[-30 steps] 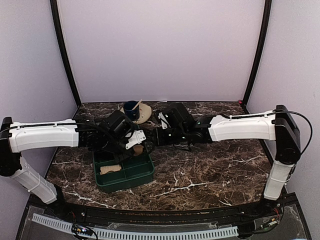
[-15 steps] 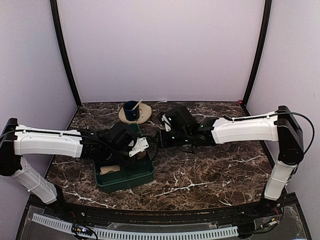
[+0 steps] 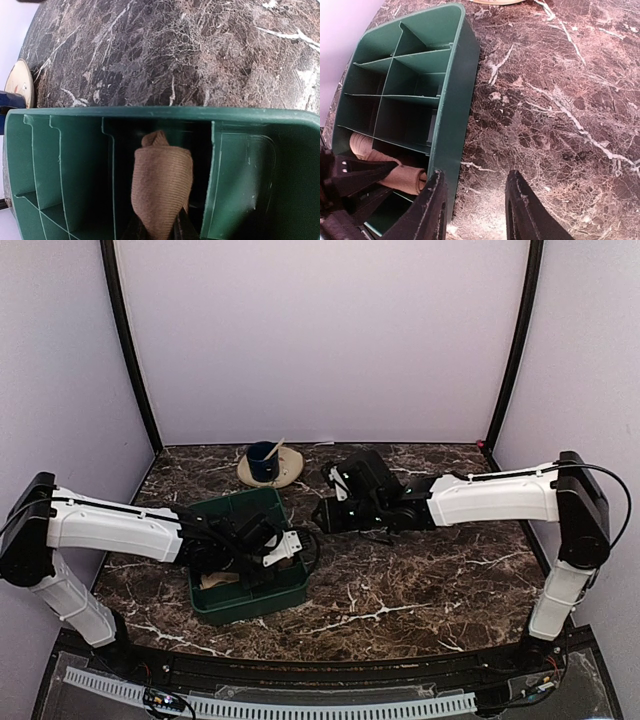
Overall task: Roll the socks
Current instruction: Place the sock in the storage box.
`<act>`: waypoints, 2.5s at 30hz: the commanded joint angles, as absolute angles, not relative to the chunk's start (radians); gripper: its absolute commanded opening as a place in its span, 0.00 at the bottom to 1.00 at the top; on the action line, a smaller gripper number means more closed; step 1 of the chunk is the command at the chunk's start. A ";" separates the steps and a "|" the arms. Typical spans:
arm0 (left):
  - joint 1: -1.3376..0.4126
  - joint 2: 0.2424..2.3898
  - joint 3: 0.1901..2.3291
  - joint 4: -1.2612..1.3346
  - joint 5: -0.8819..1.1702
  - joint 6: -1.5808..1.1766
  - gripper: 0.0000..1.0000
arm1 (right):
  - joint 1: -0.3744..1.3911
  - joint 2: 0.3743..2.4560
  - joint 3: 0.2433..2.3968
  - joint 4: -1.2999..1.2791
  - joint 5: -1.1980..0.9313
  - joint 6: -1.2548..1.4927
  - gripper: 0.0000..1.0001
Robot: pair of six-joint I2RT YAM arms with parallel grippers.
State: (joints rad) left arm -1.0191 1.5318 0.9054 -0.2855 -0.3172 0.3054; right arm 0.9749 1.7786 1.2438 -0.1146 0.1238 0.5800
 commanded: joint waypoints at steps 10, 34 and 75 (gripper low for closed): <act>-0.941 1.621 1.021 -0.454 -0.099 0.263 0.00 | 0.957 1.729 1.227 -0.076 0.111 0.559 0.37; -0.737 1.796 1.154 -0.610 0.219 0.249 0.00 | 0.911 1.806 1.273 -0.077 0.049 0.520 0.38; -0.704 1.252 1.053 -0.258 -0.399 0.136 0.54 | 0.882 1.798 1.292 -0.122 0.147 0.447 0.39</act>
